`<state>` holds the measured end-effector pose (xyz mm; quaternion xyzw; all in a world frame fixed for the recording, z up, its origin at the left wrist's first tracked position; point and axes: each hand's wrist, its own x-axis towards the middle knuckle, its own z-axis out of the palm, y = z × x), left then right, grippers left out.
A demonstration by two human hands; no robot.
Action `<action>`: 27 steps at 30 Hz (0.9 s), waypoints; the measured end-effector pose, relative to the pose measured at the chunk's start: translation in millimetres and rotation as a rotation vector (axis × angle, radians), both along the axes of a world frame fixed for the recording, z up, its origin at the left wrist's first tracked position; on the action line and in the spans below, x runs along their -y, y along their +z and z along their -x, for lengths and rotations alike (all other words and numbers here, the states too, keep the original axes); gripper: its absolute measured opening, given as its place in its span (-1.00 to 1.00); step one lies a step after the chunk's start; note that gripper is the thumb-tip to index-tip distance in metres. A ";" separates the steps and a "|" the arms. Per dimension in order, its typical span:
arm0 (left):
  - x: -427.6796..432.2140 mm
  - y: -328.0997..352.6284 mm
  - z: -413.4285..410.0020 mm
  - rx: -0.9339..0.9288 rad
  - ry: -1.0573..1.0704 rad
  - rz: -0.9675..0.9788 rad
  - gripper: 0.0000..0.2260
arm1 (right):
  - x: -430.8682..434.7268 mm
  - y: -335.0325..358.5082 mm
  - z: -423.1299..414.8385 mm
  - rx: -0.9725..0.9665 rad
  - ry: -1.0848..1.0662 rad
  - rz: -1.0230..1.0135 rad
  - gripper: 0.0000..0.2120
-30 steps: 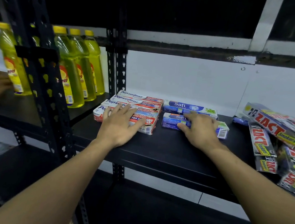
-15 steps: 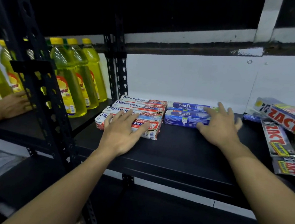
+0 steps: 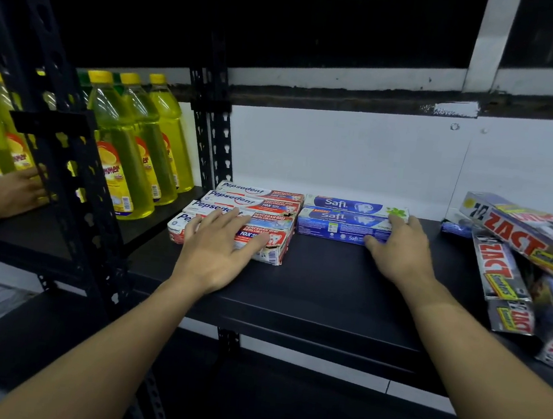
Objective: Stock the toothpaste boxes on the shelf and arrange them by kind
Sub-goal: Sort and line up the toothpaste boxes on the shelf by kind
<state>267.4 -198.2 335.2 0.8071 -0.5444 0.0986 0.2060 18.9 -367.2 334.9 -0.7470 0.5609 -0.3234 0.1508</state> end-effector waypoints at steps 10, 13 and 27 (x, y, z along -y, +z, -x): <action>-0.4 -0.4 0.1 0.002 0.002 0.014 -0.35 | 0.1 0.7 1.8 -0.002 0.035 0.022 -0.39; -0.5 -0.6 0.1 0.006 0.004 0.013 -0.34 | 1.7 0.0 2.3 -0.001 0.030 0.019 -0.38; -1.1 1.1 1.5 0.013 0.011 0.004 -0.33 | 4.3 -1.4 0.9 0.030 0.015 0.018 -0.36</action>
